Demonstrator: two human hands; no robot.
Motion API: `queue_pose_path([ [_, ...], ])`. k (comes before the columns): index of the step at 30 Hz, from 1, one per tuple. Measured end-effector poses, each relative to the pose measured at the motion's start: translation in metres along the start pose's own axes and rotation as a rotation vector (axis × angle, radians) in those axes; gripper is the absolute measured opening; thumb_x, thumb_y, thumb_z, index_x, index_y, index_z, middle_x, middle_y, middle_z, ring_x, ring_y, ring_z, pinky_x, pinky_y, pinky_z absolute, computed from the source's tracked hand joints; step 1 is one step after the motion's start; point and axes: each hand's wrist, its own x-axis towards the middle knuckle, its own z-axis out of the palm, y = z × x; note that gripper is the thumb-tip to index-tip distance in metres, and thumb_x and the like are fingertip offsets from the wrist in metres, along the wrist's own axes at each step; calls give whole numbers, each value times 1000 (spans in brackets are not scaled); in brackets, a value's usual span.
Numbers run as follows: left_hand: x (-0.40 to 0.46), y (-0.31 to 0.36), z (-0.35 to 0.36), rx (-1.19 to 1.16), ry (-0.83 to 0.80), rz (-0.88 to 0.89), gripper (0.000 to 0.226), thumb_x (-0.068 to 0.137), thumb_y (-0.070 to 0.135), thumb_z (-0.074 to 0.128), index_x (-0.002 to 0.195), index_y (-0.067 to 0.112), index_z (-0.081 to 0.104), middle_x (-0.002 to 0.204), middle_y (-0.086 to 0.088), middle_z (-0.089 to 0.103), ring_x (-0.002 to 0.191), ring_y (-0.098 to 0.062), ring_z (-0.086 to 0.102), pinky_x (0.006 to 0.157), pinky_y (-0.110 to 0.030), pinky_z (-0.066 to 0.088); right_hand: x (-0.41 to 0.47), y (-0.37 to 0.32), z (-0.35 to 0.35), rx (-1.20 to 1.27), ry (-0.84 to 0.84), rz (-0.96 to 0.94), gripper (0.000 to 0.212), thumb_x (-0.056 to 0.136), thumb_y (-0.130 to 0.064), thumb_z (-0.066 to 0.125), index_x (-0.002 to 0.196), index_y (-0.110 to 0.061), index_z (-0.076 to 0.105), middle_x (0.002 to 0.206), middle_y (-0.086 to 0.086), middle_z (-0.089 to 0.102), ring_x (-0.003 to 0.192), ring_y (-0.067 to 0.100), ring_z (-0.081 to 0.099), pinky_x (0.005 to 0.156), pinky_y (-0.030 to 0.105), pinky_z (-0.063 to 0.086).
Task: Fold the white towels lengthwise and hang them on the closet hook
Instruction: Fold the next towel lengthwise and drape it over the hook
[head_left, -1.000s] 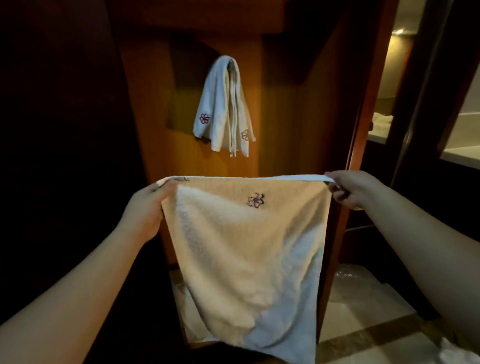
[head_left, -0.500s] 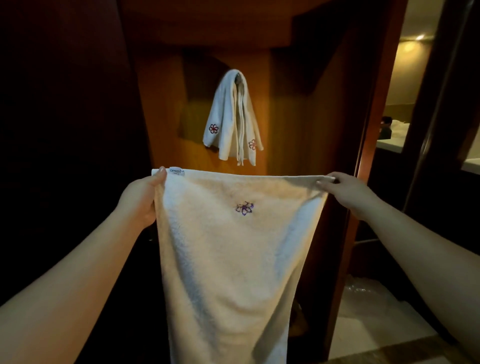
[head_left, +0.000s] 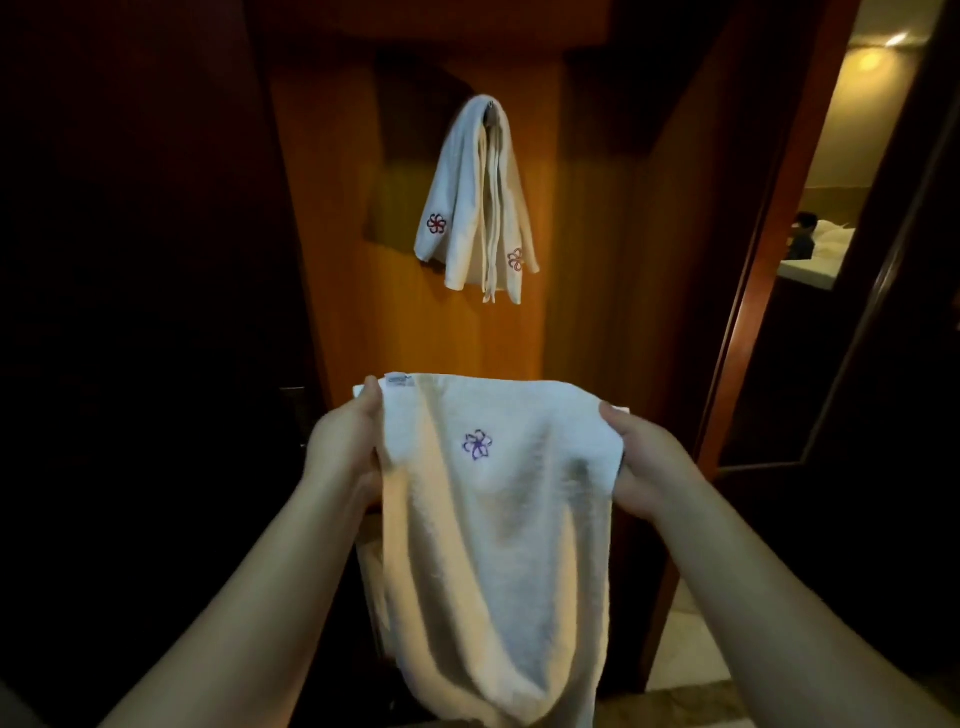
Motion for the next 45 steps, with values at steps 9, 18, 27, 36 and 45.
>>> queue_pose_path([
  [9, -81, -62, 29, 149, -110, 121, 38, 95, 52, 55, 104, 22, 77, 99, -7, 77, 96, -23, 74, 91, -48, 55, -64, 61, 46, -380, 49, -358, 24, 105, -37, 50, 109, -28, 71, 106, -3, 76, 103, 16, 71, 97, 43, 55],
  [18, -103, -72, 36, 284, -276, 183, 32, 93, 58, 50, 101, 40, 76, 103, 3, 77, 100, -17, 73, 96, -51, 53, -61, 66, 38, -356, 31, -414, 25, 105, -39, 46, 119, -33, 66, 114, -4, 74, 106, 15, 71, 92, 39, 58],
  [27, -114, -75, 43, 275, -458, 135, 70, 86, 72, 36, 133, 26, 61, 120, 5, 72, 116, -5, 64, 96, -31, 49, -69, 74, 36, -564, -199, -485, 29, 97, -60, 40, 124, -66, 49, 112, -50, 55, 112, -22, 52, 79, -1, 44],
  [36, -123, -65, 37, 316, -604, 54, 80, 79, 65, 29, 137, 17, 57, 99, 30, 70, 95, 25, 57, 73, 0, 45, -60, 69, 15, -707, -236, -563, 60, 96, -6, 57, 133, -52, 46, 120, -47, 54, 117, -21, 48, 85, -4, 38],
  [45, -106, -59, 23, 695, -387, 480, 36, 95, 65, 38, 119, 47, 59, 123, 35, 50, 115, 24, 37, 88, -4, 38, -45, 45, 10, -836, -180, -602, 29, 103, -34, 53, 118, -57, 60, 110, -45, 61, 108, -17, 58, 82, 1, 44],
])
